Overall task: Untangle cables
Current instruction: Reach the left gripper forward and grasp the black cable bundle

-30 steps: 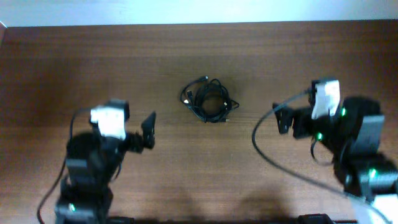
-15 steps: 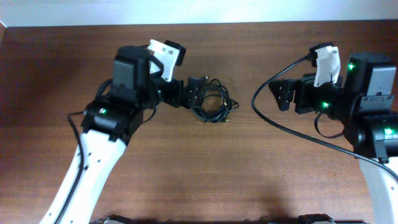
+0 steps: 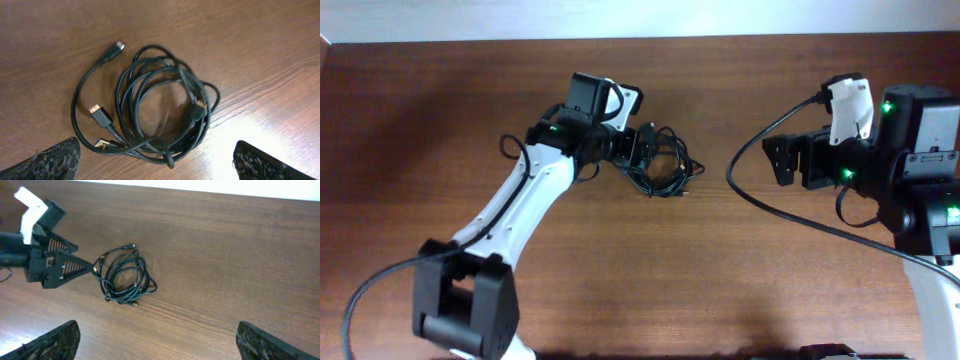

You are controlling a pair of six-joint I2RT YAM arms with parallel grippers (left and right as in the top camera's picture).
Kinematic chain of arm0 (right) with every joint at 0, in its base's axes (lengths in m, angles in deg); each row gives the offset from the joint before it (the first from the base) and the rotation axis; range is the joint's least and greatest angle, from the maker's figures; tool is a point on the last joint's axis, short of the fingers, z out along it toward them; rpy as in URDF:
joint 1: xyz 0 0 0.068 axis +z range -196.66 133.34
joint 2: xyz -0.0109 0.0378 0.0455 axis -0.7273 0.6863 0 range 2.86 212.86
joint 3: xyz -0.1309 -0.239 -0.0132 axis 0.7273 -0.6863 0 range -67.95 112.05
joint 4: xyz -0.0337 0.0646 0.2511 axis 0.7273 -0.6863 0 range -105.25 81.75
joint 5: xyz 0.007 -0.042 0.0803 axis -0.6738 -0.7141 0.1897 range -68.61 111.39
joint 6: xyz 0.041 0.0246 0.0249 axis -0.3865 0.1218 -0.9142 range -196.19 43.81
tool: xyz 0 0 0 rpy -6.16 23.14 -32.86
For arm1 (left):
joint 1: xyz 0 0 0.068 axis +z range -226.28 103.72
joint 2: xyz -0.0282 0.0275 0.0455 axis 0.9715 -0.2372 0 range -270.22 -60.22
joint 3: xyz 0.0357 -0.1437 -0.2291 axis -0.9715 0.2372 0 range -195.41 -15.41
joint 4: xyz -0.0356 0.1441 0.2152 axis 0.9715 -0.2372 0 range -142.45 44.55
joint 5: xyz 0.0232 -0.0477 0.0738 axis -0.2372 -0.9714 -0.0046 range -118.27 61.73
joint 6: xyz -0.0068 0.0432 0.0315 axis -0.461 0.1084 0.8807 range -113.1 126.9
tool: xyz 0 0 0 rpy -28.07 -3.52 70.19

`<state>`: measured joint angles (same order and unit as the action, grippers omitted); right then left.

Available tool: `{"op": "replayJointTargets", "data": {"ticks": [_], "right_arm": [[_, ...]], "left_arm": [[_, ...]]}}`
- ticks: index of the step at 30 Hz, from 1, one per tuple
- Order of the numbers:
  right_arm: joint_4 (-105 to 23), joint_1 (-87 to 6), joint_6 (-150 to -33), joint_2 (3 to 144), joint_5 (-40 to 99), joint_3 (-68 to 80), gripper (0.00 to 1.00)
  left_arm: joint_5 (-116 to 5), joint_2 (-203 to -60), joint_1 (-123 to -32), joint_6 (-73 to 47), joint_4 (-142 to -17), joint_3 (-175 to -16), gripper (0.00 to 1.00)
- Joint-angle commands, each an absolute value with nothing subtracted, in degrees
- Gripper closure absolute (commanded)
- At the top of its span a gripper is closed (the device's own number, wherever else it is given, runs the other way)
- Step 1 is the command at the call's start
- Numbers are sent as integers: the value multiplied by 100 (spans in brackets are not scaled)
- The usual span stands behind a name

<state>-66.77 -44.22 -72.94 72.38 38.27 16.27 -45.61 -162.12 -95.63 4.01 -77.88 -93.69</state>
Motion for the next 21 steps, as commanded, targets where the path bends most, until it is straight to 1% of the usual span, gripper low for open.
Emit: {"op": "replayJointTargets", "data": {"ticks": [1, 2, 4, 6, 9, 13, 16, 21], "right_arm": [[-6677, -4444, -7189, 7262, 3718, 1756, 1], [-6677, -4444, -7191, 7262, 3716, 1756, 1], [-6677, -4444, -7191, 7262, 3716, 1756, 1], [-6677, -4444, -7191, 7268, 3714, 1756, 1], [-6681, -4444, -7193, 7273, 3723, 1756, 1], [-6703, -4444, -7237, 7273, 3913, 1756, 1], [-6791, -4444, -7242, 7349, 3865, 1756, 1], [-6887, -4444, -7261, 7548, 3867, 1754, 1]], "left_arm": [[-4535, -16586, -9579, 320, -7906, -9463, 2], [-4450, -16654, -9579, 189, -7965, -9463, 2], [-3881, -16761, -9579, -509, -8131, -9463, 2], [-3536, -16827, -9579, -939, -8249, -9463, 2], [-3499, -16853, -9579, -1116, -8264, -9463, 2], [-3781, -16875, -9592, -1112, -8249, -9430, 2], [-3420, -17006, -9631, -2242, -8319, -9419, 2], [-3184, -17229, -9911, -2983, -8356, -9419, 2]]}}
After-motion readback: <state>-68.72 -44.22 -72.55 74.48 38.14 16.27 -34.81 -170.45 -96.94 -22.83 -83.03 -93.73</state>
